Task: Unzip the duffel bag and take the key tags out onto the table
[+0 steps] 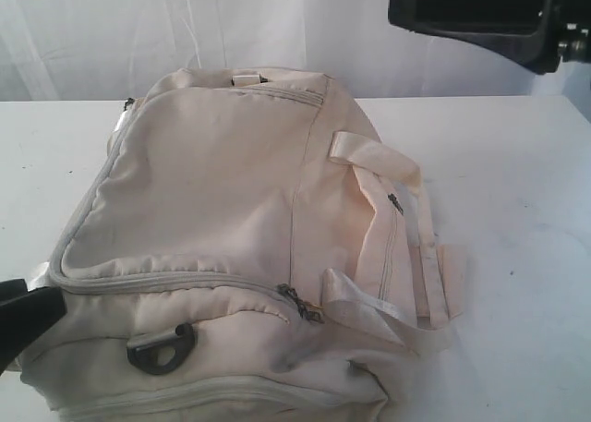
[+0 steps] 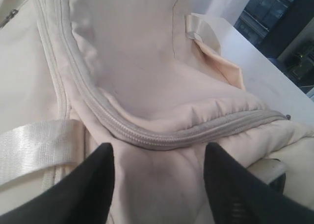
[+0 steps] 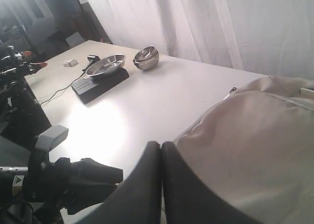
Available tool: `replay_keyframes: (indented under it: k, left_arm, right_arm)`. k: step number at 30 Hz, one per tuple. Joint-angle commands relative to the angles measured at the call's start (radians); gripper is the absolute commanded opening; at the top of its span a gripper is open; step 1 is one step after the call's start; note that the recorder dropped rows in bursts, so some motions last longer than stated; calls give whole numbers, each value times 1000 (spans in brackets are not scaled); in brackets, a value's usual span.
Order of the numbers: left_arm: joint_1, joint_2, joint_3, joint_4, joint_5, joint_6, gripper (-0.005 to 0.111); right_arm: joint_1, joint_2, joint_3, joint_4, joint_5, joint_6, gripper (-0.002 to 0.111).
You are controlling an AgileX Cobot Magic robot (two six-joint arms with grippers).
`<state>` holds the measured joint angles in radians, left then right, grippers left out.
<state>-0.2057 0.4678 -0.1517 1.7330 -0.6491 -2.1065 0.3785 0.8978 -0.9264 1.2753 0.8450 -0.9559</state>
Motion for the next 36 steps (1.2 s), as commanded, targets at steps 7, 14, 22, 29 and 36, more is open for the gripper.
replay_keyframes:
  k: [7,14,22,29,36]
  left_arm:
    - [-3,0,1,11,-11,-6,41]
    - [-3,0,1,11,-11,-6,37]
    - [-3,0,1,11,-7,-6,36]
    - [-3,0,1,11,-15,-6,57]
    - [-5,0,54,11,-20,-6,68]
  right_arm:
    - [1,37,-6,-46,-245,-19,7]
    - [1,312,-36,-60,-320,-229,67]
    - [1,620,-257,-58,-376,-305,69]
    - [10,794,-382,-65,-374,-307,70]
    - [70,951,-514,-67,-384,-347,70]
